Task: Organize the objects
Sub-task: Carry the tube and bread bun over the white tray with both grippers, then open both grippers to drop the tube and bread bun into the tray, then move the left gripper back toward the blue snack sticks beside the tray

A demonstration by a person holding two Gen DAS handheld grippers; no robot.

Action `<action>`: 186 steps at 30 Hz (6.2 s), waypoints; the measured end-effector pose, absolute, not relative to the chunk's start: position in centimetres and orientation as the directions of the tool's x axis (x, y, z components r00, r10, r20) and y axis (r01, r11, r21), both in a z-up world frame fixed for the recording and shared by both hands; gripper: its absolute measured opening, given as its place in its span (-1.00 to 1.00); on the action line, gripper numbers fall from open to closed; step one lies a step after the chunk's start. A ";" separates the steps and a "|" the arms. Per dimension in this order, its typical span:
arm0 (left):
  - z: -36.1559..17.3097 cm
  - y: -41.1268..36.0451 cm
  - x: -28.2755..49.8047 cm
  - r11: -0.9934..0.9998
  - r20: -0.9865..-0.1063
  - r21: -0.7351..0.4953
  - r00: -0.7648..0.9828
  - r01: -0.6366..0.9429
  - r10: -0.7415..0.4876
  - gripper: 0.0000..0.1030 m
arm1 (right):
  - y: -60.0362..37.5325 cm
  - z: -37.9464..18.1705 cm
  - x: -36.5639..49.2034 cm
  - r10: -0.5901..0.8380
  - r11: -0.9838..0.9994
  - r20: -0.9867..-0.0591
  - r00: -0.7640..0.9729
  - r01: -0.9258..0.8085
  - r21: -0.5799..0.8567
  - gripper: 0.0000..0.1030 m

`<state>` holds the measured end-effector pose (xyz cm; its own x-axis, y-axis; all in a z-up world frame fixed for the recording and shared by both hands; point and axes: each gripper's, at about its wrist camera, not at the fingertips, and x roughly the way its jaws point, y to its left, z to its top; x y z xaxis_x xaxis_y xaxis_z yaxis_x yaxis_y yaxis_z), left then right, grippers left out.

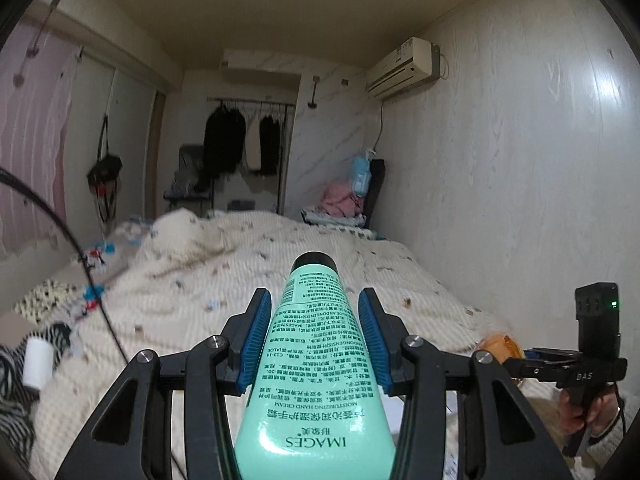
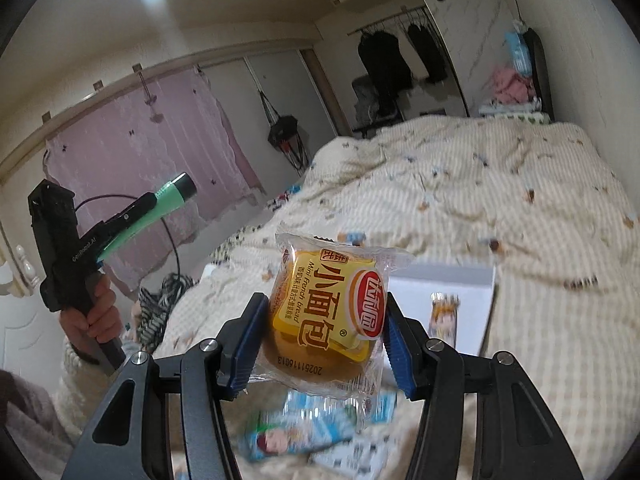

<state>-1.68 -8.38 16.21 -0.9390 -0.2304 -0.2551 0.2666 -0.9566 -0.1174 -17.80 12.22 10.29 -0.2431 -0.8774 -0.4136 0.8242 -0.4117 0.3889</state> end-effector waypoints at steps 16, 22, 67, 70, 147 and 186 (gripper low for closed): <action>4.3 -7.7 -17.3 -0.924 -0.454 -0.286 -0.885 0.255 -0.103 -0.04 | 8.1 5.4 -23.3 -0.798 -0.595 -0.338 -0.499 0.740 0.313 0.10; 0.3 -6.8 -18.4 -0.949 -0.488 -0.265 -0.873 0.170 -0.020 -0.04 | 7.2 1.5 -24.6 -0.758 -0.633 -0.459 -0.463 0.691 0.348 0.10; -5.6 -6.6 -20.4 -0.949 -0.655 -0.051 -0.728 0.312 -0.204 -0.04 | 5.9 -3.7 -26.2 -0.551 -0.769 -0.686 -0.474 0.608 0.197 0.11; -5.5 -6.5 -20.5 -0.952 -0.658 -0.059 -0.729 0.301 -0.189 -0.04 | 5.9 -3.6 -26.3 -0.557 -0.767 -0.684 -0.472 0.608 0.206 0.11; 7.3 -1.0 -0.1 -1.000 -0.495 0.001 -0.869 0.018 -0.016 0.53 | 17.4 9.0 -10.5 -0.866 -0.394 -0.431 -0.253 0.876 0.277 0.98; 0.0 -0.4 -1.3 -0.992 -0.647 -0.122 -0.760 0.021 0.064 0.59 | 18.3 1.1 -13.9 -0.821 -0.509 -0.517 -0.241 0.721 0.471 0.98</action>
<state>-1.34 -0.40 0.03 -0.7596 0.0639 -0.6472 0.0206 -0.9923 -0.1222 -13.87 18.32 1.06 -0.2414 -0.8213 -0.5169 0.7206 -0.5085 0.4714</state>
